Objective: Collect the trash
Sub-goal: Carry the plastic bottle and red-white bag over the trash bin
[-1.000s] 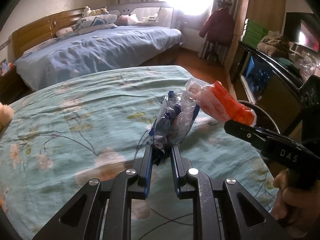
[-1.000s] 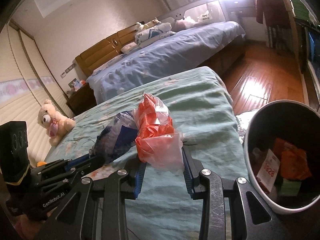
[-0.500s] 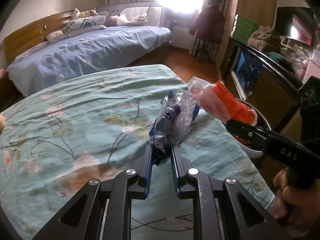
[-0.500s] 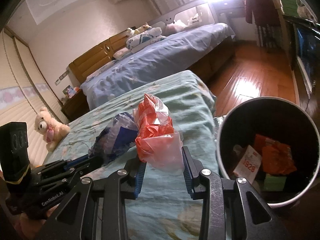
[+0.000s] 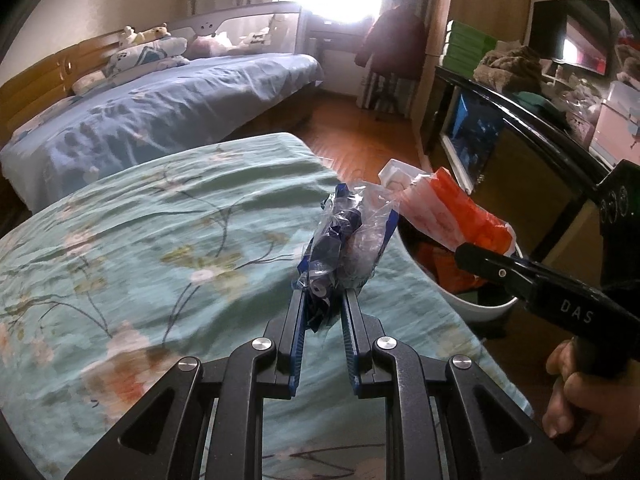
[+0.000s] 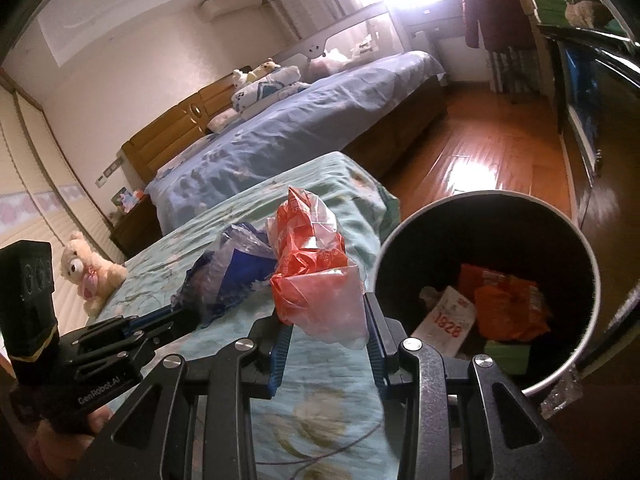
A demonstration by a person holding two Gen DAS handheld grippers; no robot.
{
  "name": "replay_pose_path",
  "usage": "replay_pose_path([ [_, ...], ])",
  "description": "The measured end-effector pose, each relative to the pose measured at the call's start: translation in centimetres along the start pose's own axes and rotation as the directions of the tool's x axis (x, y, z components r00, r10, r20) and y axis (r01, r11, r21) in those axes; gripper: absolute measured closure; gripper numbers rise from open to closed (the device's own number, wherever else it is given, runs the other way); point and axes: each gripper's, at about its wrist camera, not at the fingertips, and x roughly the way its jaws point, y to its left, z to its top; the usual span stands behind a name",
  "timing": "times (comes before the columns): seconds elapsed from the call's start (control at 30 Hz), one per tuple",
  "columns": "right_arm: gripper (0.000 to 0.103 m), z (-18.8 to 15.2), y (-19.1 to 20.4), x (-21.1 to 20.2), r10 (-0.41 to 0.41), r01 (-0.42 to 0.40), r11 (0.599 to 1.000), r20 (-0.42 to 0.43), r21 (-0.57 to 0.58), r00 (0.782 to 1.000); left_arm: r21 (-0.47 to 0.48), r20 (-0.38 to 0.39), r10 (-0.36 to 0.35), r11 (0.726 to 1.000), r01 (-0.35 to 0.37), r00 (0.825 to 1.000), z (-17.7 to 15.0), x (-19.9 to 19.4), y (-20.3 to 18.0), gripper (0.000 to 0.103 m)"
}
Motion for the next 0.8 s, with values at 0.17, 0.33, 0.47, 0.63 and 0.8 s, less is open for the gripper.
replay_pose_path([
  [0.17, 0.069, -0.1, -0.8, -0.5, -0.010, 0.010, 1.000, 0.006, 0.014, 1.000, 0.014, -0.002, -0.012, 1.000, 0.012, 1.000, 0.3, 0.4, -1.0, 0.087],
  [0.33, 0.069, -0.2, -1.6, -1.1, -0.019, 0.018, 1.000, 0.013, 0.024, 1.000, 0.025, -0.003, -0.022, 0.999, 0.022, 1.000, 0.6, 0.7, -1.6, 0.087],
  [0.47, 0.069, -0.2, -2.2, -1.4, -0.029, 0.029, 0.999, 0.017, 0.035, 0.999, 0.036, -0.005, -0.027, 0.999, 0.027, 1.000, 0.9, 1.1, -2.2, 0.087],
  [0.63, 0.069, -0.3, -2.9, -1.9, -0.045, 0.044, 0.998, 0.019, 0.046, 0.999, 0.046, -0.009, -0.032, 0.998, 0.033, 0.999, 1.1, 1.6, -2.7, 0.087],
  [0.8, 0.069, -0.3, -3.6, -2.2, -0.060, 0.059, 0.997, 0.023, 0.054, 0.998, 0.055, -0.012, -0.040, 0.998, 0.041, 0.999, 1.3, 2.0, -3.5, 0.087],
])
